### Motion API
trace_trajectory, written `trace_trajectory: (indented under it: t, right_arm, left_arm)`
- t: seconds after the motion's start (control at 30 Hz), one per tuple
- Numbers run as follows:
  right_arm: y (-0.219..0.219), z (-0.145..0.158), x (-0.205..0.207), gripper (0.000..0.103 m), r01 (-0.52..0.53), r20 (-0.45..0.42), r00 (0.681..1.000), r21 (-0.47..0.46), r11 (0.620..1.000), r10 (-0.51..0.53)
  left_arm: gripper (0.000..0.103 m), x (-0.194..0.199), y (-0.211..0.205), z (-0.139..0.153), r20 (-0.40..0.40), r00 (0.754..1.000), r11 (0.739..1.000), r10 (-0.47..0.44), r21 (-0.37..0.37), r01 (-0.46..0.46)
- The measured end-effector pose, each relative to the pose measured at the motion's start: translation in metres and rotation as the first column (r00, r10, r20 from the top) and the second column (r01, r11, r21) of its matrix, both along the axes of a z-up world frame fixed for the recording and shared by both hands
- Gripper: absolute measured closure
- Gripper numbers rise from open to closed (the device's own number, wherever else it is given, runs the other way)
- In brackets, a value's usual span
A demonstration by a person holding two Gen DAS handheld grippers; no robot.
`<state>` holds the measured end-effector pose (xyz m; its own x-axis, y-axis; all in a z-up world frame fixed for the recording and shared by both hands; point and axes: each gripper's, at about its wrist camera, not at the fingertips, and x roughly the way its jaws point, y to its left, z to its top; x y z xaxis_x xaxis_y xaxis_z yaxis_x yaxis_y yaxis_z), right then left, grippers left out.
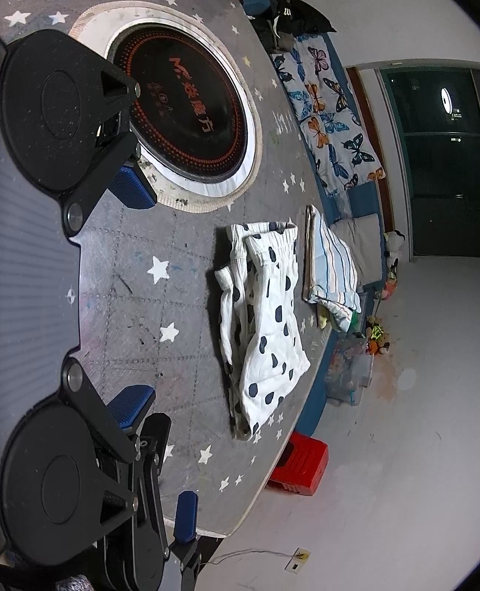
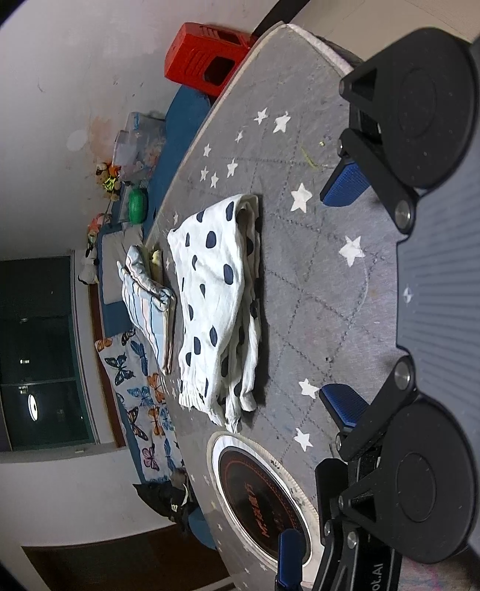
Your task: Fold clothes
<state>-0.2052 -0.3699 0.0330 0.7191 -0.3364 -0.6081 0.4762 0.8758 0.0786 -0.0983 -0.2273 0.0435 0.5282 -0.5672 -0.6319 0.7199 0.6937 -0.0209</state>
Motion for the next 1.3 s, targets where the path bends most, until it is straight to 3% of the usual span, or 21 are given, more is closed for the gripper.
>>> trace_trajectory:
  t: [0.83,1.3]
  right_arm:
    - [-0.011,-0.009,0.023,0.000,-0.020,-0.070,0.997,-0.074,0.997,0.015]
    - [-0.026,-0.018,0.041,0.000,-0.081,-0.072,0.994,-0.038,0.996,0.078]
  left_arm:
    - [0.000,0.019,-0.011,-0.009,-0.016,0.998,0.998,0.055,0.004,-0.055]
    - [0.000,0.035,-0.017,-0.016,-0.011,0.993,0.993,0.114,0.034,-0.113]
